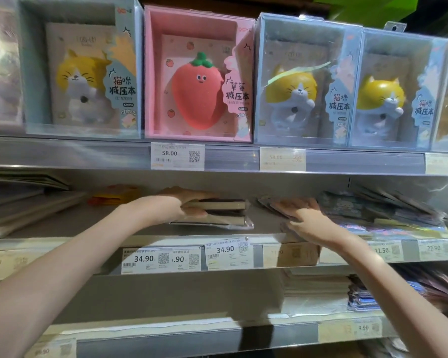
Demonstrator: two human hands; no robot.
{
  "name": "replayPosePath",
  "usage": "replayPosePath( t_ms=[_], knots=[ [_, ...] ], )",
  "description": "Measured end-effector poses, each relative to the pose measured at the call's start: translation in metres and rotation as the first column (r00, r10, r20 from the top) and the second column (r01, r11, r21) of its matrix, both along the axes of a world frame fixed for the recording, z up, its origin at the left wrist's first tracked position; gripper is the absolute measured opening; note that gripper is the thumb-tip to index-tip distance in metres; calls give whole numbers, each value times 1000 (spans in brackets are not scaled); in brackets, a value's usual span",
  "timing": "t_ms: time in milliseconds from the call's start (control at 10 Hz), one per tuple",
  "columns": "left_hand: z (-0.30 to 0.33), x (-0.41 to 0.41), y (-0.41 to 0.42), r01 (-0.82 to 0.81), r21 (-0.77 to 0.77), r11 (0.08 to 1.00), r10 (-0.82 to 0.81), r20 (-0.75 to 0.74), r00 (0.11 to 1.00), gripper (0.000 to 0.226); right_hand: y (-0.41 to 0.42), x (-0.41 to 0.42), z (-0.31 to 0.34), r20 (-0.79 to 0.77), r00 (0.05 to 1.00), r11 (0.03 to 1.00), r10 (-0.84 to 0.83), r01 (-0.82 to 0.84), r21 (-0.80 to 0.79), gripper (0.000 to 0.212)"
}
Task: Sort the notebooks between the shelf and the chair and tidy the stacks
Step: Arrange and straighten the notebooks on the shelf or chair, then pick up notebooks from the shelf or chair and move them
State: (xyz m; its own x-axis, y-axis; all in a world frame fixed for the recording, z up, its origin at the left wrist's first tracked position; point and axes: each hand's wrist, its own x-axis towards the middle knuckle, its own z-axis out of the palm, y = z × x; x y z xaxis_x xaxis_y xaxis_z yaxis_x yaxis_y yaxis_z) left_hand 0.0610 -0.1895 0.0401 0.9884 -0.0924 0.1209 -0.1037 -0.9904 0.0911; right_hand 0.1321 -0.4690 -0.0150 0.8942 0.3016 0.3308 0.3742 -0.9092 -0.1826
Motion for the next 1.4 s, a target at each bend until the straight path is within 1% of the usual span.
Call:
replayPosePath(
  t_ms=[100,200,300,400,500,600,700,800,900,1100,1200,1300,1400],
  knots=[
    [-25,11,13,18,32,999,-18,-8,1000,38,9,-8,-6,-37,997,995,67,-64,82,43],
    [-35,15,18,60,33,998,-61,35,998,46,32,-24,-6,72,986,965,150,-162,207,36],
    [-34,15,16,62,-95,993,-62,12,998,47,53,-39,-12,72,974,954,217,-227,195,47],
    [-38,15,13,59,-108,992,-60,-2,998,51,62,-42,-18,91,981,985,171,-168,-36,56],
    [-37,14,15,36,4,999,-36,-10,999,60,65,-41,-20,143,977,987,159,-158,-21,56],
    [-37,6,12,50,43,998,-53,60,997,52,65,-39,-25,174,973,989,151,-150,-20,57],
    [-50,-3,10,84,83,993,-104,281,954,41,68,-43,-30,208,972,994,109,-103,-42,57],
    [-63,-19,17,128,40,991,-132,449,884,36,76,-57,-37,291,955,998,56,-46,-41,54],
    [-78,-37,34,182,-19,983,-145,532,835,35,84,-70,-46,339,941,999,10,5,-43,51],
    [-112,-79,58,237,-34,971,-169,605,778,36,110,-98,-76,420,907,1000,5,-11,11,51],
    [-129,-99,68,243,-57,968,-169,570,804,39,128,-122,-92,427,904,1000,14,-20,10,54],
    [-152,-117,75,234,-55,971,-174,510,843,40,147,-145,-116,398,917,1000,13,-21,16,55],
    [-181,-133,83,230,-90,969,-170,436,884,39,161,-167,-145,342,939,1000,25,-28,6,55]
  ],
)
